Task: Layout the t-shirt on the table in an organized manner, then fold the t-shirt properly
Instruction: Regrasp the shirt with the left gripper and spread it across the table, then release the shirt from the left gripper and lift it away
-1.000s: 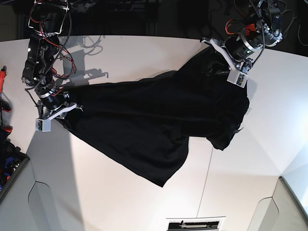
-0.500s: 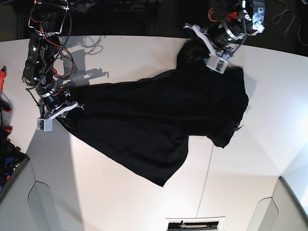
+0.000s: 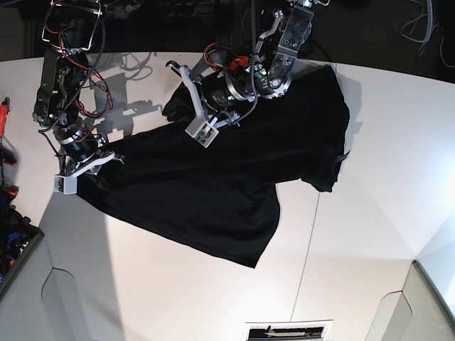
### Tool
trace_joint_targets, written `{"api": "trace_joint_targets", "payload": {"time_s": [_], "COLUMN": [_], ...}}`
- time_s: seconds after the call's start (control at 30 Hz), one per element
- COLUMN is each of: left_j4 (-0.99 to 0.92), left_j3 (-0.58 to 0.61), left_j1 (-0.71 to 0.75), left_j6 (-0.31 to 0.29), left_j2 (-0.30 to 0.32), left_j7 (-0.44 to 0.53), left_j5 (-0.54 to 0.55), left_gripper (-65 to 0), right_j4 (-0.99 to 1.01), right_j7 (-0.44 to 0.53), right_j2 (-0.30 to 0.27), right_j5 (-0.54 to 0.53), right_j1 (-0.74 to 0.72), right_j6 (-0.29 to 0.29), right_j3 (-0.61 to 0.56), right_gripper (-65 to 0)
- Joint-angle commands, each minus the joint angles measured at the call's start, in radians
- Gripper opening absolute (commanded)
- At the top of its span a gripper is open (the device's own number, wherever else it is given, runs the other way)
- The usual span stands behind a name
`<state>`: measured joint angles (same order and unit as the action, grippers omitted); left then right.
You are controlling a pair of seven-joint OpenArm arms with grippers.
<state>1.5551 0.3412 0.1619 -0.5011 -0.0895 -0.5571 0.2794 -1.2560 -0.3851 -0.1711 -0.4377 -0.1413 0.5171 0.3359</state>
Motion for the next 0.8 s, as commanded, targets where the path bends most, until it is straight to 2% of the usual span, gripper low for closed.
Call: {"api": "trace_joint_targets", "payload": {"time_s": [0.0,0.1,0.17,0.37,0.5,0.63,0.77], "left_j4": [0.026,0.096,0.153,0.303,0.311,0.294,0.295], "left_j3": [0.004,0.003,0.003,-0.027,-0.118,-0.226,-0.351], "left_j1": [-0.024,-0.043,-0.036,-0.018,-0.022,-0.007,0.038], "left_j6": [-0.011,-0.037,-0.068,-0.076,-0.076,-0.071,-0.089], "left_j2": [-0.010,-0.006,0.023,0.195,0.269,0.336,0.387], "left_j7": [-0.005,-0.054,-0.057,-0.045,-0.042,-0.042,-0.042], "left_j5": [0.028,0.042,0.050,0.084,0.084,0.113,0.198], "left_gripper": [-55.1,-55.2,-55.2,-55.2,-55.2,-55.1,-55.1], "right_j4": [-0.030,-0.068,-0.111,-0.282,-0.330,-0.313,-0.222], "right_j7": [0.013,-0.021,-0.045,-0.187,-0.201,-0.181,-0.074], "right_j2": [-0.011,-0.011,-0.011,-0.008,-0.008,-0.008,-0.008], "right_j5": [-0.024,-0.047,-0.073,-0.192,-0.220,-0.169,0.000], "right_j1": [-0.016,-0.013,-0.008,0.025,0.073,0.112,0.106], "right_j6": [0.015,0.015,0.023,0.030,0.038,0.037,0.036], "right_j3": [0.002,0.002,0.002,0.002,-0.017,-0.092,-0.188], "right_gripper": [-65.0,-65.0,-65.0,-65.0,-65.0,-65.0,-65.0]}}
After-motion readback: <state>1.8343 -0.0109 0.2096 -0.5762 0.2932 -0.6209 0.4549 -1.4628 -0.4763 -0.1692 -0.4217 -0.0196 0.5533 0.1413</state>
